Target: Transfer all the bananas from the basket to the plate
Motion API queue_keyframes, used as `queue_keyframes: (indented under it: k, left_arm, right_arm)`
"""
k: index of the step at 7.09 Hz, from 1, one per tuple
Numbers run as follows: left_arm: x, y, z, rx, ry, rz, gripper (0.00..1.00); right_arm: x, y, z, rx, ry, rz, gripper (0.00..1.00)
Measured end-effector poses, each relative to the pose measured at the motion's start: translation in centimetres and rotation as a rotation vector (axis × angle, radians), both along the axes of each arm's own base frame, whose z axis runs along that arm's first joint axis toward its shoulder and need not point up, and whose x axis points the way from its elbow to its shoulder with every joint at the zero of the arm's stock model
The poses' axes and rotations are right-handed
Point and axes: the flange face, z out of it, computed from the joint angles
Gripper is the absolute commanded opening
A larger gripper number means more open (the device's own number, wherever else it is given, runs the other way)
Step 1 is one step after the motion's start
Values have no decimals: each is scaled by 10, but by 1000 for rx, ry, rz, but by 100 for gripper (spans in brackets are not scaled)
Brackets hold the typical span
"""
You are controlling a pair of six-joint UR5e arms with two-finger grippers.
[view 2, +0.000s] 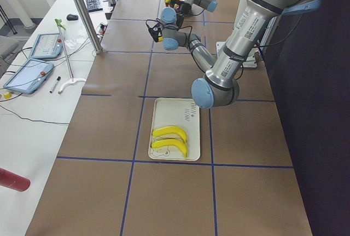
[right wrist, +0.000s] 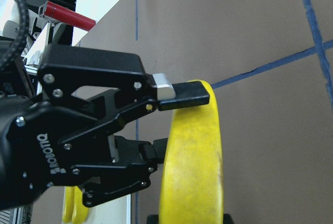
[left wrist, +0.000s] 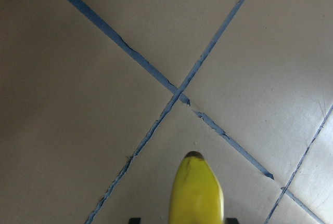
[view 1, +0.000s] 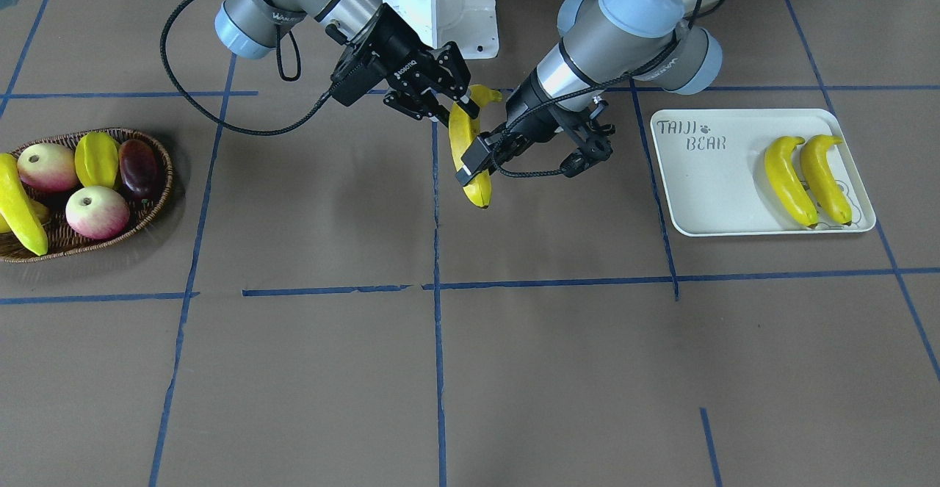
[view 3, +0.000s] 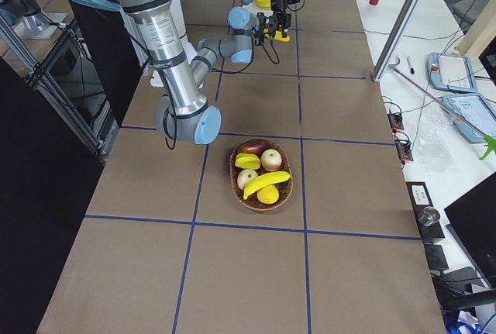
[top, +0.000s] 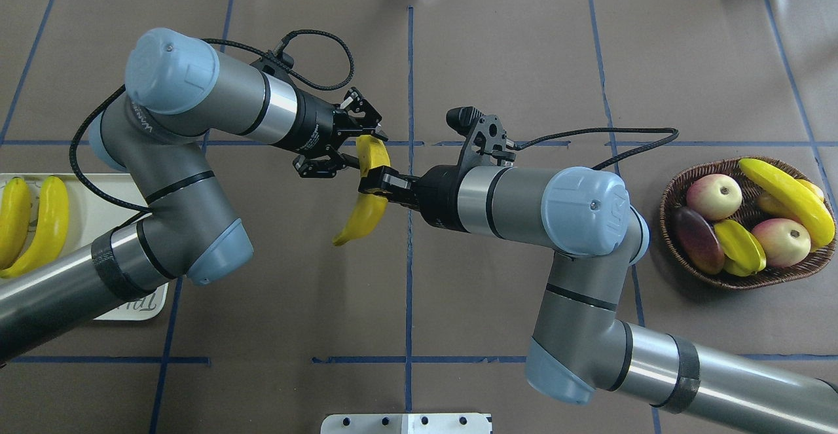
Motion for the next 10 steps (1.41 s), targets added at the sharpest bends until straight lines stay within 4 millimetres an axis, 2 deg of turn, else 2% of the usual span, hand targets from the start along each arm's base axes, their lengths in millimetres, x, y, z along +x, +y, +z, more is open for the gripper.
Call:
queue_keyframes:
  k: [2,3,4,5,6,7,8,10]
  left_arm:
    - [0,0,-1,1,1,0,63]
    - [0,0,-1,1,1,0,57]
    - [1,0,0,0,0,1,47]
    - [2,0,0,-1,-1,2,31]
    - [2,0,1,-1,-2,3,13]
    - [3,0,1,-1,-2,3,5]
    - [3,0,1,2,-2,4,3]
    - [2,1,2,6,-4,6,1]
  right_arm:
    - [-2,2,0,0,0,-4,15]
    - [-2,3,-1,0,-1,-5,16]
    - [-2,3,-1,1,-1,-5,16]
    - [-2,2,-1,1,-1,-5,18]
    - [-2,2,-1,1,-1,-5,26]
    - [-2,2,-1,1,-1,-5,55]
    - [-2,2,-1,1,-1,-5,100]
    - [-1,2,-2,2,-2,-4,100]
